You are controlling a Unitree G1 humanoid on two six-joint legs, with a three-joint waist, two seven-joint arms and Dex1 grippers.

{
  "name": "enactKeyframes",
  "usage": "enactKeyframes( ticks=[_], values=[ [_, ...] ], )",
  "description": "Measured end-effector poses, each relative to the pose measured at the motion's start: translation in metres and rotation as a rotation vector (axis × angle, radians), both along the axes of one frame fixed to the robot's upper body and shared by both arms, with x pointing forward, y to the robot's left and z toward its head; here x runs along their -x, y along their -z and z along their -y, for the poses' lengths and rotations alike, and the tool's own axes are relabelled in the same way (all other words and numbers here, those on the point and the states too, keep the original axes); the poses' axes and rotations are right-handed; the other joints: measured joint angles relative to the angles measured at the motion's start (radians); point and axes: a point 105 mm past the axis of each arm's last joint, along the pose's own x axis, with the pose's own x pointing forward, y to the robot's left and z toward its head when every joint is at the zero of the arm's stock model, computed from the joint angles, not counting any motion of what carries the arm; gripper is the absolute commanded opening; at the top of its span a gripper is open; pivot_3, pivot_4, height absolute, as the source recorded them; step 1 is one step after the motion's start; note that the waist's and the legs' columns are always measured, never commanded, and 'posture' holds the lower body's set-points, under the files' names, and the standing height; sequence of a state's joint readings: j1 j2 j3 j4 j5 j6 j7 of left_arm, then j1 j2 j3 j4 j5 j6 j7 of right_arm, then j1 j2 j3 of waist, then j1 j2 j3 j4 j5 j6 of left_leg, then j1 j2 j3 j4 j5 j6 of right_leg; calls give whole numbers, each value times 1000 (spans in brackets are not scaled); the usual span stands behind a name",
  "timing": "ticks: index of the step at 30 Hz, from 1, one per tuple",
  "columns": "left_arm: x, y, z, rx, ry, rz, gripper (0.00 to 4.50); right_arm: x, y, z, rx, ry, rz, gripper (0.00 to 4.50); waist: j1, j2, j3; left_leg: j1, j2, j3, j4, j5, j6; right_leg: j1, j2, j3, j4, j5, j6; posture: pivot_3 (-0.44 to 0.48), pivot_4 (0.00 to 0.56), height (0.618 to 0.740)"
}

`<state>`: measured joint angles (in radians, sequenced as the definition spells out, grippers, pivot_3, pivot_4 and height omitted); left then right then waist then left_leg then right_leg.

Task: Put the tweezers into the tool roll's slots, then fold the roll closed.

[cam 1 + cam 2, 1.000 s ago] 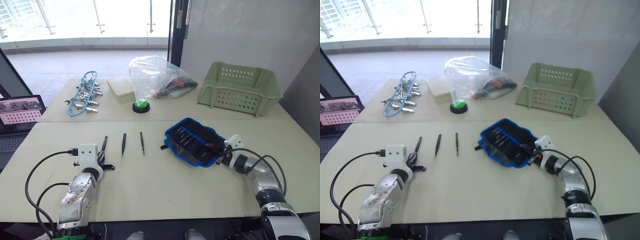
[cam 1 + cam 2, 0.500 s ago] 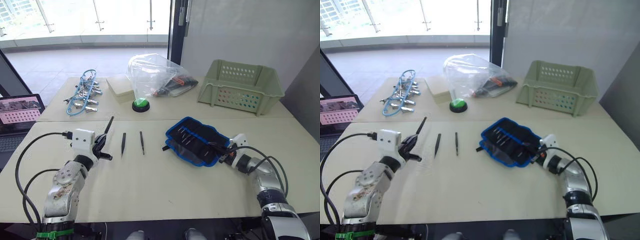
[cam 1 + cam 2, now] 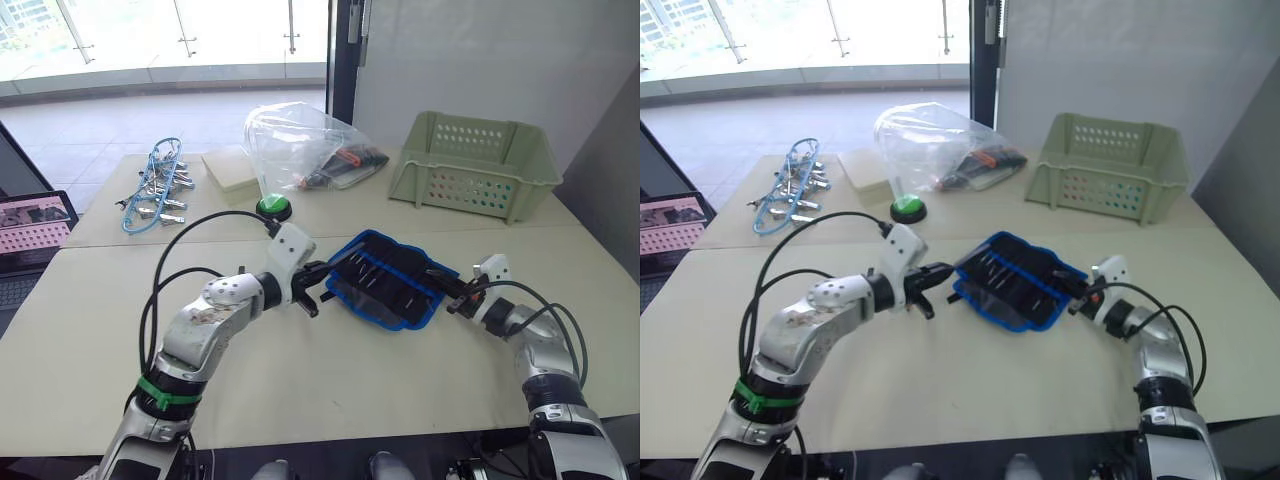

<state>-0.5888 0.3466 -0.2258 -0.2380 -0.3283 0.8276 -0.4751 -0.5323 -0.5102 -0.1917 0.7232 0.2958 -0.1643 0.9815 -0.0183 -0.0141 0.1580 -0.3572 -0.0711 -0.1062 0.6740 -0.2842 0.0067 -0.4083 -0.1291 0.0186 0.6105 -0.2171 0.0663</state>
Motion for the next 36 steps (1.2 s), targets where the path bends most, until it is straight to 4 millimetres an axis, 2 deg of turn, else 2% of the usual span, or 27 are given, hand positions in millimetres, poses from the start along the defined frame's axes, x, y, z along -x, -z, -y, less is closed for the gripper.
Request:
enactKeyframes(
  ticks=[6, 10, 14, 25, 30, 36],
  values=[
    [-10, 12, 17, -1, -1, -119, 33, 0, 9, -1, 16, -2, -38, 0, 2, 0, 0, -3, 0, 0, 1, 1, -2, -3, 0, 0, 0, 0, 0, 0, 150, 740],
    [-11, 25, 20, -24, -12, -220, 33, 1, 14, -4, 18, -7, -46, 0, 1, 0, 0, -12, -1, 1, 4, 3, -4, -15, 0, 2, 5, 0, 0, 0, 150, 740],
    [-7, 35, 26, -36, -8, -289, 33, 1, 16, -4, 38, -7, -44, 0, 2, 0, 0, -12, -1, 1, 4, 3, -4, -14, 0, 2, 4, 0, 0, 0, 150, 740],
    [-7, 42, 47, -50, 18, -321, 33, 1, 18, -4, 63, -2, -36, 0, 2, 0, 0, -12, -1, 1, 4, 3, -5, -13, 0, 2, 5, 0, 0, 0, 150, 740],
    [-18, 42, 54, -89, 7, -258, 33, 2, 19, -4, 64, 2, -36, 0, 4, 0, 0, -12, -1, 1, 5, 3, -5, -13, 0, 2, 5, 1, 0, 0, 150, 740],
    [-27, 42, 73, -79, 19, -237, 33, 4, 21, -4, 75, 0, -31, 0, 5, 0, 0, -12, -1, 2, 6, 3, -5, -12, 0, 2, 4, 1, 0, 0, 150, 740]
  ],
)
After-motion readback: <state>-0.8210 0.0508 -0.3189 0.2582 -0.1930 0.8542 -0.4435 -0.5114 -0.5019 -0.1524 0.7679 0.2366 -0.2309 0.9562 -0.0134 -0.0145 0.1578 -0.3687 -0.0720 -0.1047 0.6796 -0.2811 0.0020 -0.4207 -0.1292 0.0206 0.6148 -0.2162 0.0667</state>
